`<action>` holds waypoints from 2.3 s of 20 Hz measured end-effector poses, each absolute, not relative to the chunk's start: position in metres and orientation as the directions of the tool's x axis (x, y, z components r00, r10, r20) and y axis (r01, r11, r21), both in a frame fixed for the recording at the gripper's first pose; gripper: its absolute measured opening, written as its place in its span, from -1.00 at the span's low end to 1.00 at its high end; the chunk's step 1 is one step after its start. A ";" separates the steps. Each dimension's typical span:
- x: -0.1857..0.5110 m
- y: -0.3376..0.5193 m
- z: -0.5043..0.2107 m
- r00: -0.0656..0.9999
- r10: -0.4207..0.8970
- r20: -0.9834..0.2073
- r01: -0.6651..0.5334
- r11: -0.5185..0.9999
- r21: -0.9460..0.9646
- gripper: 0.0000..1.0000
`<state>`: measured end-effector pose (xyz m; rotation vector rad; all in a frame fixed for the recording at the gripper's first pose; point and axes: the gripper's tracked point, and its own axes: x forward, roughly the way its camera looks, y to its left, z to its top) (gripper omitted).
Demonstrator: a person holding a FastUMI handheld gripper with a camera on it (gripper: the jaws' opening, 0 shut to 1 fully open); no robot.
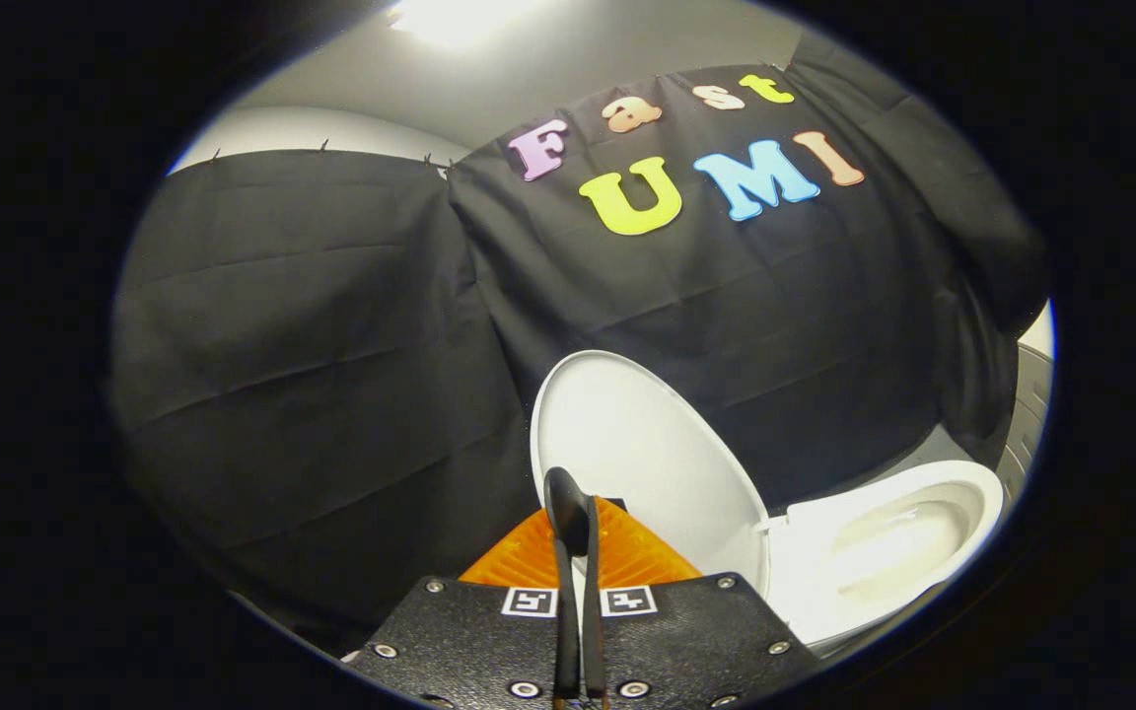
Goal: Open the toilet lid.
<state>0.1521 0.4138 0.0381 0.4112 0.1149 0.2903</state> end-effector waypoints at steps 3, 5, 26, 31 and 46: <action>0.149 0.413 0.047 0.933 0.358 -0.025 -0.321 0.863 0.390 -0.74; 0.145 0.409 0.050 0.922 0.386 -0.015 -0.346 0.843 0.411 -0.09; 0.040 0.235 0.128 0.968 0.239 0.080 -0.250 0.952 0.178 0.90; 0.017 0.188 0.120 0.979 0.185 0.085 -0.194 0.973 0.122 0.91; -0.012 0.105 0.031 0.998 0.057 0.040 -0.058 0.998 0.006 0.91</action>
